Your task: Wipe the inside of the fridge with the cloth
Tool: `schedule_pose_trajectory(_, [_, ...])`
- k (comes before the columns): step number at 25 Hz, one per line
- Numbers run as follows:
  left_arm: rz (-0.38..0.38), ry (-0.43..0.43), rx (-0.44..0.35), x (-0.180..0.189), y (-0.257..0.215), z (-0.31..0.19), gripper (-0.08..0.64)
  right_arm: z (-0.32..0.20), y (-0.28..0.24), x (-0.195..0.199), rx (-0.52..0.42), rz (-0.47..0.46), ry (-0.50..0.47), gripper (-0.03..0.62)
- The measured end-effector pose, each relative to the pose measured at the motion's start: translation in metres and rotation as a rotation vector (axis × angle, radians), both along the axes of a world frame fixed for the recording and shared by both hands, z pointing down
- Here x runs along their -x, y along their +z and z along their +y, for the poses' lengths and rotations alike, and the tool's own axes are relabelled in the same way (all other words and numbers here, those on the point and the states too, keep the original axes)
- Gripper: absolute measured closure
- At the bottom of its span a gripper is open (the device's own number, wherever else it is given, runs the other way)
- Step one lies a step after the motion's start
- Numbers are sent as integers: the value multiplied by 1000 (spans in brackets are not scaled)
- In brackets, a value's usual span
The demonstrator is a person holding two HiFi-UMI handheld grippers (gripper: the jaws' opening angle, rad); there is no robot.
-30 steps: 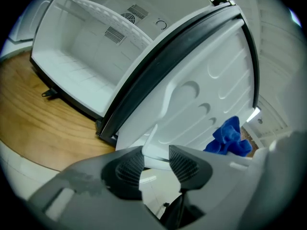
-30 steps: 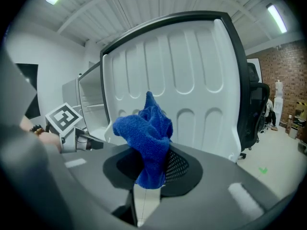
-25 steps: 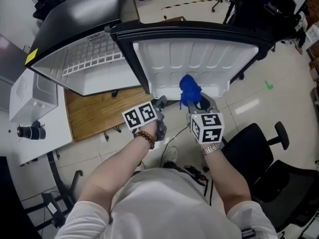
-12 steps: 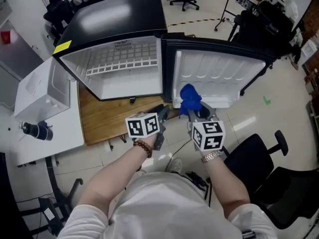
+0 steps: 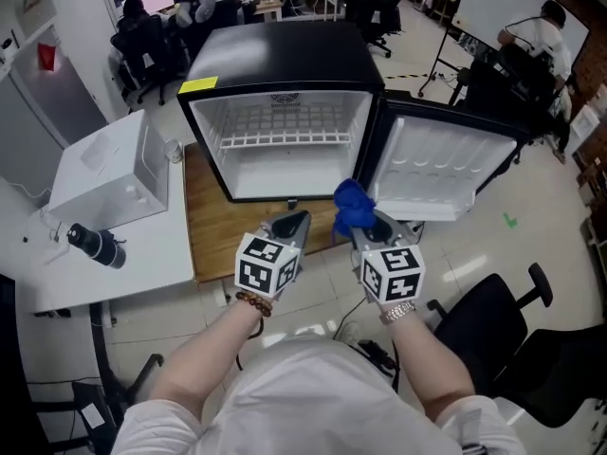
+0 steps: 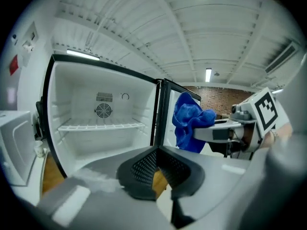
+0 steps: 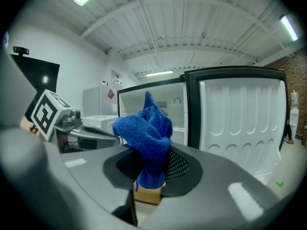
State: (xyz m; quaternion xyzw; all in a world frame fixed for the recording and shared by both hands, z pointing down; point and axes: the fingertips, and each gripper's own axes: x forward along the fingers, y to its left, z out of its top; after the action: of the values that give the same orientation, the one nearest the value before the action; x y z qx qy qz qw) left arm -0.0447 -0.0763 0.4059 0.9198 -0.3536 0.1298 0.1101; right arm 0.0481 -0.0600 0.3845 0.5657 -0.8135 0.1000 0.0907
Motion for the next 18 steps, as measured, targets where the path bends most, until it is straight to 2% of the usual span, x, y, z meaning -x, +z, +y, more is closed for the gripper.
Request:
schedule_pose_trajectory(3, [-21,1,-73,22,-15,10,558,9,-4,25,-17,-12,-13,503])
schedule_pose_trajectory(7, [-13,-4,-133,44,-33,21,558,20,-6,51,-33,-20,-23,503])
schedule_pose_trajectory(12, [-7,-2,-151,62,-39,29,558,30,-18,76,-66,-7,-31,503])
schedule_pose_trajectory(18, [3,0,-158,69,-39,38,558,40,-18,87,-69,-5,-26,503])
